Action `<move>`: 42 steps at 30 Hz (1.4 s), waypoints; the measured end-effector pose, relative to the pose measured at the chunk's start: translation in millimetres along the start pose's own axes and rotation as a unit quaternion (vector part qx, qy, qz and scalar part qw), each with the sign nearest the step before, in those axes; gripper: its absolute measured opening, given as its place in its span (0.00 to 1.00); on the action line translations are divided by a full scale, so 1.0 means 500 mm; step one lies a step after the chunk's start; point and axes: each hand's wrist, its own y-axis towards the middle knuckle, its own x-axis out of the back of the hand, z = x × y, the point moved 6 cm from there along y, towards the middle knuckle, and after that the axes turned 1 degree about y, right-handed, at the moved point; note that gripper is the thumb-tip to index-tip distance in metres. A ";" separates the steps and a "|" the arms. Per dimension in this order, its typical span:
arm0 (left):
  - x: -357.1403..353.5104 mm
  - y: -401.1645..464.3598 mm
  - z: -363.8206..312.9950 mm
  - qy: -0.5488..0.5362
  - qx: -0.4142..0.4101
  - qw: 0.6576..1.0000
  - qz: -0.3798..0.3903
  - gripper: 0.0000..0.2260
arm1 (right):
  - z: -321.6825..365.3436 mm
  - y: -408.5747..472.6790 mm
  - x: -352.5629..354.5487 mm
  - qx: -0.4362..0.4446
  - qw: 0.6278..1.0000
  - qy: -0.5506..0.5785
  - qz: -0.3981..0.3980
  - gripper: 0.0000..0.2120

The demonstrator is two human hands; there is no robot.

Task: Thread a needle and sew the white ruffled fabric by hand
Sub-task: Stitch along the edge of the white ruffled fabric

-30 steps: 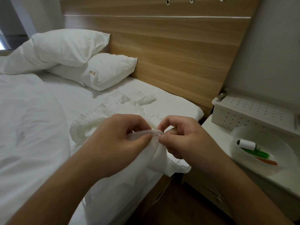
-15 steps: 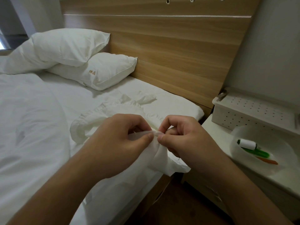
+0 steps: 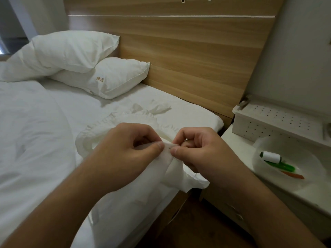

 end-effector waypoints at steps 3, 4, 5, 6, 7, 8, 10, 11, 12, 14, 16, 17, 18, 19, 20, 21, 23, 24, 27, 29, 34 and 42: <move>0.003 0.001 0.002 -0.008 0.006 1.000 0.000 0.04 | -0.001 -0.001 0.001 -0.008 0.999 0.035 0.009 0.04; 0.003 0.001 0.002 -0.011 0.007 1.000 0.001 0.04 | -0.002 -0.001 0.001 -0.011 0.999 0.049 0.013 0.04; 0.003 0.001 0.003 -0.013 0.007 1.000 0.003 0.05 | -0.003 -0.001 0.001 -0.015 0.998 0.063 0.018 0.04; 0.002 0.001 0.004 -0.014 0.007 1.000 0.005 0.05 | -0.004 0.000 0.000 -0.017 0.997 0.074 0.025 0.04; 0.001 0.001 0.005 -0.013 0.007 1.000 0.008 0.05 | -0.004 0.000 0.000 -0.019 0.996 0.083 0.033 0.05; 0.001 0.001 0.006 -0.014 0.007 1.000 0.010 0.05 | -0.005 0.000 -0.002 -0.018 0.995 0.089 0.041 0.06; -0.001 0.002 0.006 -0.021 0.009 1.000 0.017 0.05 | -0.006 0.002 -0.004 -0.017 0.993 0.103 0.057 0.09; -0.001 0.001 0.007 -0.024 0.010 0.999 0.020 0.05 | -0.007 0.002 -0.004 -0.017 0.992 0.111 0.063 0.10; -0.002 0.001 0.006 -0.026 0.010 0.999 0.022 0.05 | -0.008 0.003 -0.005 -0.017 0.990 0.118 0.068 0.11; -0.003 0.001 0.007 -0.031 0.011 0.999 0.025 0.05 | -0.010 0.004 -0.005 -0.016 0.988 0.134 0.076 0.11; -0.004 0.001 0.008 -0.038 0.008 0.999 0.029 0.05 | -0.014 0.004 -0.005 -0.015 0.985 0.151 0.083 0.11; -0.004 0.001 0.009 -0.044 0.007 0.999 0.031 0.05 | -0.015 0.004 -0.006 -0.015 0.983 0.161 0.086 0.11; -0.004 0.001 0.009 -0.050 0.006 0.998 0.035 0.05 | -0.015 0.004 -0.006 -0.014 0.981 0.171 0.090 0.11; -0.004 0.001 0.009 -0.054 0.004 0.998 0.038 0.05 | -0.015 0.004 -0.007 -0.014 0.979 0.180 0.094 0.10; -0.004 0.001 0.009 -0.056 0.002 0.998 0.041 0.05 | -0.015 0.004 -0.008 -0.013 0.977 0.186 0.098 0.09; -0.004 0.002 0.009 -0.057 -0.001 0.997 0.044 0.06 | -0.015 0.004 -0.009 -0.013 0.976 0.191 0.102 0.09; -0.005 0.002 0.010 -0.063 -0.003 0.997 0.048 0.05 | -0.015 0.004 -0.010 -0.013 0.974 0.196 0.109 0.08; -0.006 0.002 0.010 -0.069 -0.003 0.996 0.049 0.05 | -0.015 0.004 -0.011 -0.013 0.973 0.200 0.111 0.08; -0.009 0.001 0.006 -0.085 -0.009 0.995 0.049 0.05 | -0.015 0.004 -0.016 -0.012 0.966 0.230 0.118 0.08; -0.008 0.000 0.003 -0.095 -0.012 0.994 0.045 0.05 | -0.013 0.004 -0.021 -0.008 0.958 0.260 0.119 0.07; -0.012 -0.002 -0.004 -0.113 -0.016 0.992 0.045 0.06 | -0.015 0.004 -0.029 -0.001 0.950 0.285 0.125 0.06; -0.019 -0.004 0.003 -0.138 0.003 0.989 0.048 0.08 | 0.001 0.002 -0.027 0.031 0.975 0.196 0.097 0.14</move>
